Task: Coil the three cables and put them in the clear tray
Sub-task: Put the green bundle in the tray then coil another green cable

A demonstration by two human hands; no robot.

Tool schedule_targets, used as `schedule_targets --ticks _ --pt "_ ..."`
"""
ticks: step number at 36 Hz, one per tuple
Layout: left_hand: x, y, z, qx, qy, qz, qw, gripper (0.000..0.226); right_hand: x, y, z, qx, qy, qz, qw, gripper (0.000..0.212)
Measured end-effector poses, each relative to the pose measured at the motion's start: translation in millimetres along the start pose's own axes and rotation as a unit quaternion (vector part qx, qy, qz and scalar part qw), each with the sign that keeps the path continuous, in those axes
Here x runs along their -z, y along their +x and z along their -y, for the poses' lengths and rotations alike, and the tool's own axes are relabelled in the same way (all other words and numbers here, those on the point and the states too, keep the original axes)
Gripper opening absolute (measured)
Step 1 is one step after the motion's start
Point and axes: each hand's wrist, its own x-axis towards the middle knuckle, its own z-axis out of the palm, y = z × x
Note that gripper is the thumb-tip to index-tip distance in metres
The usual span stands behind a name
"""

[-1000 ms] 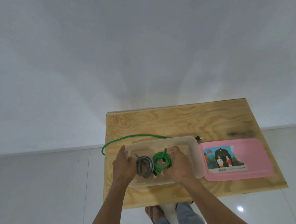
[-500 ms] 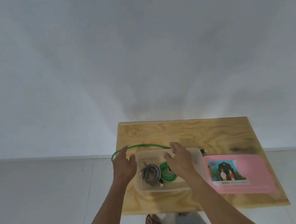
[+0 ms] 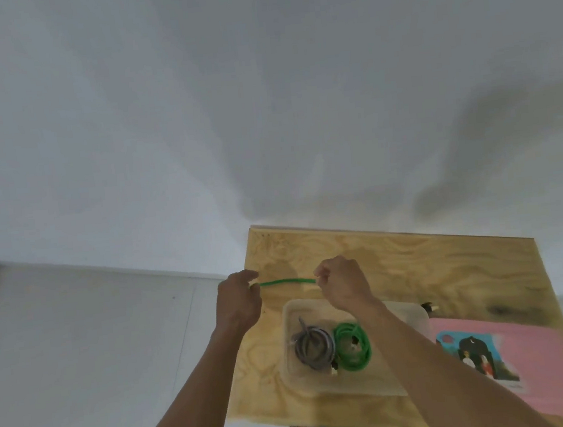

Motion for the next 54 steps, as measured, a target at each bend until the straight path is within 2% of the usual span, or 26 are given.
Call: schedule_targets --ticks 5,10,15,19,28,33,38,42,46,49,51,54 --pt "-24 29 -15 -0.005 0.021 0.056 0.998 0.025 -5 25 -9 -0.039 -0.062 0.03 0.997 0.017" --pt "-51 55 -26 -0.05 0.126 0.129 0.982 0.028 -12 45 -17 -0.091 -0.091 0.055 0.99 0.021" --pt "-68 65 -28 -0.071 0.19 0.168 0.965 0.032 -13 55 -20 -0.08 -0.152 0.082 0.982 0.021" --pt "-67 69 -35 -0.076 0.171 0.178 0.966 0.024 -6 55 -14 -0.042 -0.173 0.085 0.98 0.023" --pt "-26 62 -57 -0.09 0.067 0.141 0.984 0.019 31 31 21 0.074 -0.134 -0.012 0.988 0.008" --pt "14 40 -77 -0.121 0.011 0.098 0.988 0.016 53 12 37 0.101 -0.101 -0.076 0.987 0.018" --pt "52 9 -95 -0.17 -0.087 0.03 0.981 0.018 81 -8 28 0.091 -0.038 -0.138 0.986 0.014" --pt "82 -17 -112 -0.188 -0.172 0.026 0.967 0.017 105 -31 20 0.032 0.047 -0.208 0.977 0.017" --pt "103 -44 -135 -0.221 -0.234 0.078 0.944 0.014 136 -58 27 0.003 0.112 -0.281 0.953 0.026" --pt "114 -59 -148 -0.243 -0.238 0.146 0.929 0.012 163 -74 39 0.036 0.241 -0.287 0.927 0.008" --pt "120 -66 -156 -0.253 -0.22 0.19 0.923 0.009 184 -85 52 0.051 0.423 -0.254 0.868 0.019" --pt "122 -75 -169 -0.25 -0.16 0.228 0.927 0.008 220 -108 73 0.079 0.65 -0.186 0.733 0.022"
